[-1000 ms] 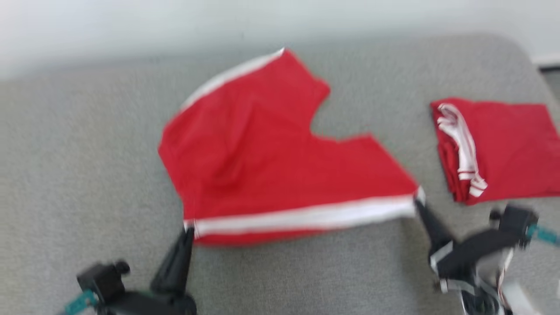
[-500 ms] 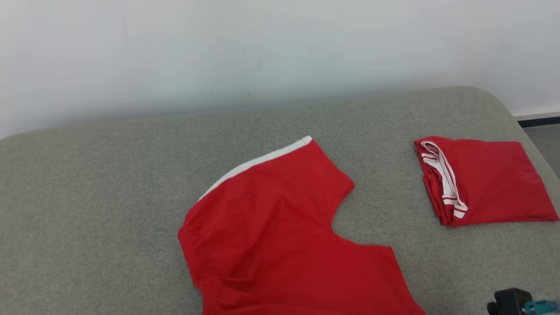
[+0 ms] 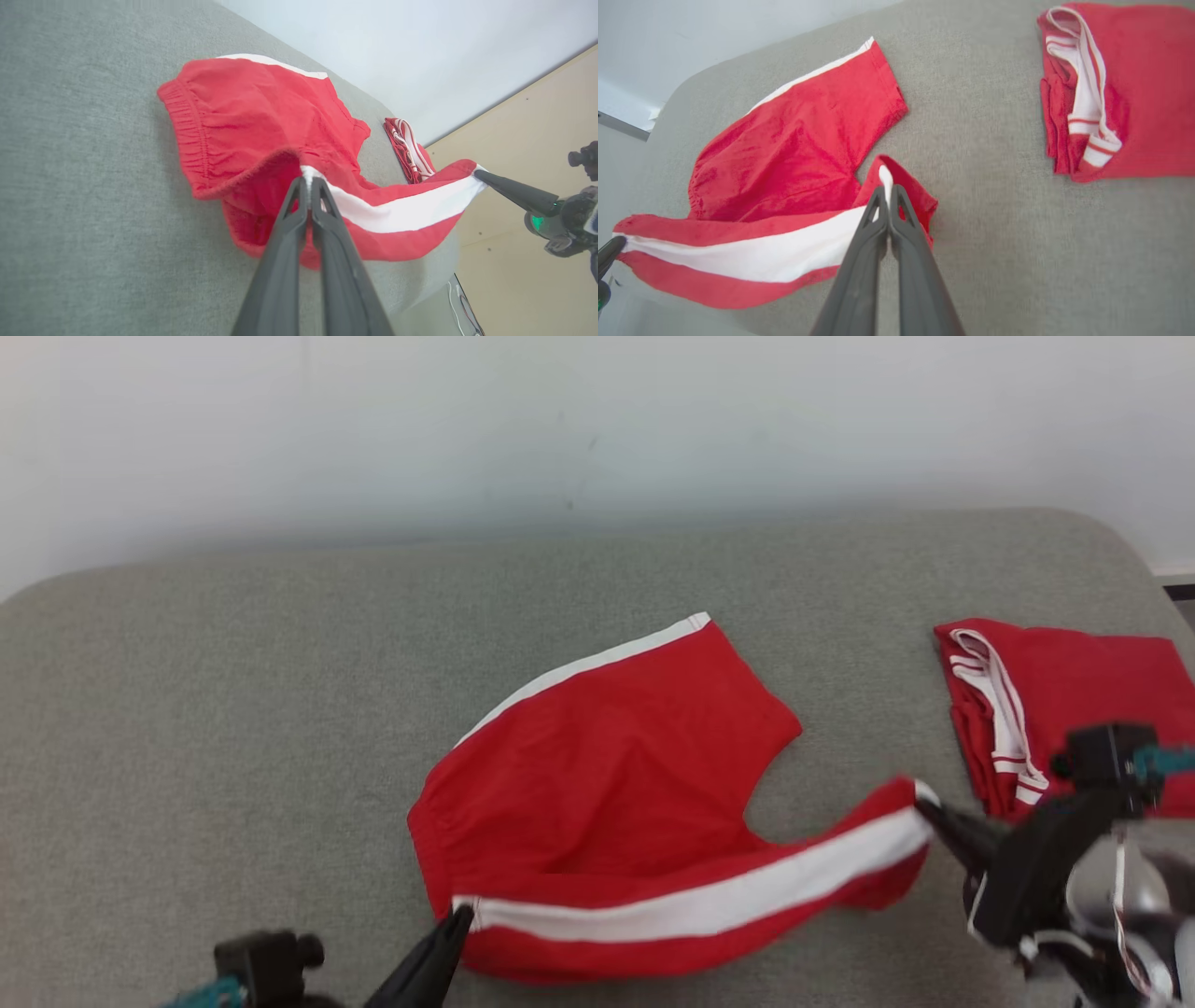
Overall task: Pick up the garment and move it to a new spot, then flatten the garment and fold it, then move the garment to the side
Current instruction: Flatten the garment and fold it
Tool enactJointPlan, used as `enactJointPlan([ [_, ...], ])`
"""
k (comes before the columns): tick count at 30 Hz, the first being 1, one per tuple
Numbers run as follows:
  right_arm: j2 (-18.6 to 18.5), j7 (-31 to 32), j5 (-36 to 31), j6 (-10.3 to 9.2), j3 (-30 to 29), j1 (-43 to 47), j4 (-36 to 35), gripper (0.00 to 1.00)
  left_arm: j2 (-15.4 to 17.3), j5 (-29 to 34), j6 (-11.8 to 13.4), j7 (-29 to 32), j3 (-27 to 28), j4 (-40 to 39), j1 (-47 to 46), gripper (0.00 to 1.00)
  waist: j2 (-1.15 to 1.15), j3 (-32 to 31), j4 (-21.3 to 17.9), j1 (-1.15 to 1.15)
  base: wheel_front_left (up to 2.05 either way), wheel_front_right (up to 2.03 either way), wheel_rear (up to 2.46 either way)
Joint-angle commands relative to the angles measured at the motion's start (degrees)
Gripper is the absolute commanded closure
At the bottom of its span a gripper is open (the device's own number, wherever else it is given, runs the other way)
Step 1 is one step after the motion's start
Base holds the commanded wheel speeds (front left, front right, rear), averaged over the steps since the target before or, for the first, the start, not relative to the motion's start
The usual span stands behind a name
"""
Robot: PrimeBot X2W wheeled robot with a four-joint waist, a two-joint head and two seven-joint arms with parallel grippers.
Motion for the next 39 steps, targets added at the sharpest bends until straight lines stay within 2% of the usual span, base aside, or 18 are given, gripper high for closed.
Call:
enactJointPlan([
  [1, -1.07, -0.91, -0.62, -0.16, 0.78, -3.63, 2.01, 1.0, -0.48, -0.31, 0.18, 0.8, -0.17, 0.46, -2.53, 1.0, 0.0, 2.26, 1.87, -0.01, 0.0, 0.0, 0.0],
  [8, -3.67, -6.47, -2.34, -0.16, 5.1, -19.82, 15.63, 1.0, -4.86, 0.7, 2.59, 0.61, 0.51, 5.56, -13.24, 1.0, 0.0, 7.93, 5.31, -0.01, 0.0, 0.0, 0.0],
  [12, -4.73, -11.54, -4.16, -0.16, 6.7, -27.28, 23.81, 1.0, -7.77, 2.44, 4.19, -2.28, 1.41, 9.29, -18.49, 1.0, 0.0, 11.12, 7.13, -0.01, 0.0, 0.0, 0.0],
  [13, -4.73, -11.54, -4.16, -0.16, 6.7, -27.28, 23.81, 1.0, -7.77, 2.44, 4.19, -2.28, 1.41, 9.29, -18.49, 1.0, 0.0, 11.12, 7.13, -0.01, 0.0, 0.0, 0.0],
  [20, -5.38, -19.85, -5.73, -0.16, 9.38, -37.19, 35.36, 1.0, -10.7, 4.31, 5.51, -5.4, 1.61, 16.04, -25.21, 1.0, 0.0, 15.18, 9.32, -0.01, 0.0, 0.0, 0.0],
  [32, -4.18, -32.41, -8.01, -0.16, 12.33, -47.97, 50.33, 1.0, -13.72, 6.23, 6.19, -10.04, 1.12, 23.66, -31.88, 1.0, 0.0, 18.52, 10.96, -0.01, 0.0, 0.0, 0.0],
  [33, -4.06, -33.09, -8.04, -0.16, 12.59, -48.48, 51.34, 1.0, -13.85, 6.22, 6.06, -10.17, 1.02, 24.06, -32.09, 0.89, 0.0, 18.6, 11.03, -0.01, 0.0, 0.0, 0.0],
  [34, -3.95, -34.01, -7.96, -0.16, 12.69, -49.14, 52.27, 0.95, -13.96, 6.29, 5.77, -10.58, 0.88, 24.39, -32.46, 0.3, 0.0, 18.67, 11.1, -0.01, 0.0, 0.0, 0.0],
  [35, -3.92, -34.66, -7.85, -0.16, 12.89, -49.67, 53.18, 0.57, -14.11, 6.27, 5.68, -11.06, 0.94, 24.63, -32.81, 0.0, 0.0, 18.71, 11.17, -0.01, 0.0, 0.0, 0.0],
  [36, -3.86, -35.14, -7.66, -0.16, 13.1, -50.1, 54.21, 0.0, -14.2, 6.41, 5.53, -11.47, 0.87, 24.93, -33.04, 0.0, 0.0, 18.69, 11.2, -0.01, 0.0, 0.0, 0.0],
  [39, -3.41, -37.43, -6.9, -0.16, 13.22, -51.08, 56.65, 0.0, -14.3, 6.99, 4.75, -12.86, 0.58, 25.82, -33.33, 0.0, 0.0, 18.03, 11.15, -0.01, 0.0, 0.0, 0.0],
])
